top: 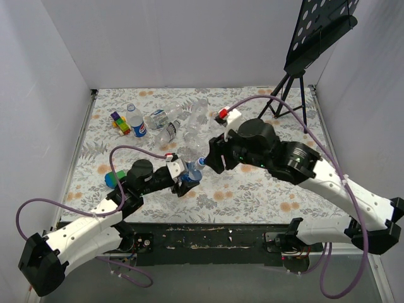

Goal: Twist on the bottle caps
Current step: Screw the bottle cap onto the plastic bottle.

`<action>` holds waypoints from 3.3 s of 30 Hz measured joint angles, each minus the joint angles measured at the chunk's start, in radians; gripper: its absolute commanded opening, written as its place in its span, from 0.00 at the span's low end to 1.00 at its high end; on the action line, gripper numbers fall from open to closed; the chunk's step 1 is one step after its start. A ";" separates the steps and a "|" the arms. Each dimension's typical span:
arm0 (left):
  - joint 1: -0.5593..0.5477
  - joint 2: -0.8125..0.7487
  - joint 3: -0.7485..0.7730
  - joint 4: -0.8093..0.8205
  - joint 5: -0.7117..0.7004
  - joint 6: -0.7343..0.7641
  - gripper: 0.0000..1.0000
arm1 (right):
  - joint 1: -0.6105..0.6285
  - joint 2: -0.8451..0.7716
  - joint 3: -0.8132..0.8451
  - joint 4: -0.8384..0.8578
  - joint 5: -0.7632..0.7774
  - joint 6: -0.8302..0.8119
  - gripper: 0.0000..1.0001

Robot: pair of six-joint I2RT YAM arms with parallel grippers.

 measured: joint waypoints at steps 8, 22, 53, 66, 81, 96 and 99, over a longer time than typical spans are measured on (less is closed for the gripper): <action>0.000 0.058 0.024 -0.017 0.053 -0.047 0.00 | -0.003 -0.202 -0.108 0.106 -0.072 -0.229 0.79; 0.000 0.079 0.045 -0.035 0.223 -0.067 0.00 | -0.167 -0.129 -0.143 0.106 -0.564 -0.668 0.77; 0.000 0.082 0.045 -0.013 0.334 -0.100 0.00 | -0.296 -0.115 -0.307 0.272 -1.025 -0.845 0.54; 0.000 0.092 0.045 0.004 0.352 -0.106 0.00 | -0.296 -0.093 -0.335 0.301 -1.043 -0.844 0.34; 0.000 0.094 0.041 0.002 0.222 -0.130 0.00 | -0.260 -0.091 -0.336 0.338 -0.773 -0.563 0.13; -0.007 0.091 0.037 0.001 0.053 -0.126 0.00 | -0.044 -0.052 -0.218 0.198 -0.107 -0.049 0.70; -0.004 0.090 0.037 -0.003 0.045 -0.125 0.00 | -0.043 -0.091 -0.218 0.181 -0.116 -0.106 0.75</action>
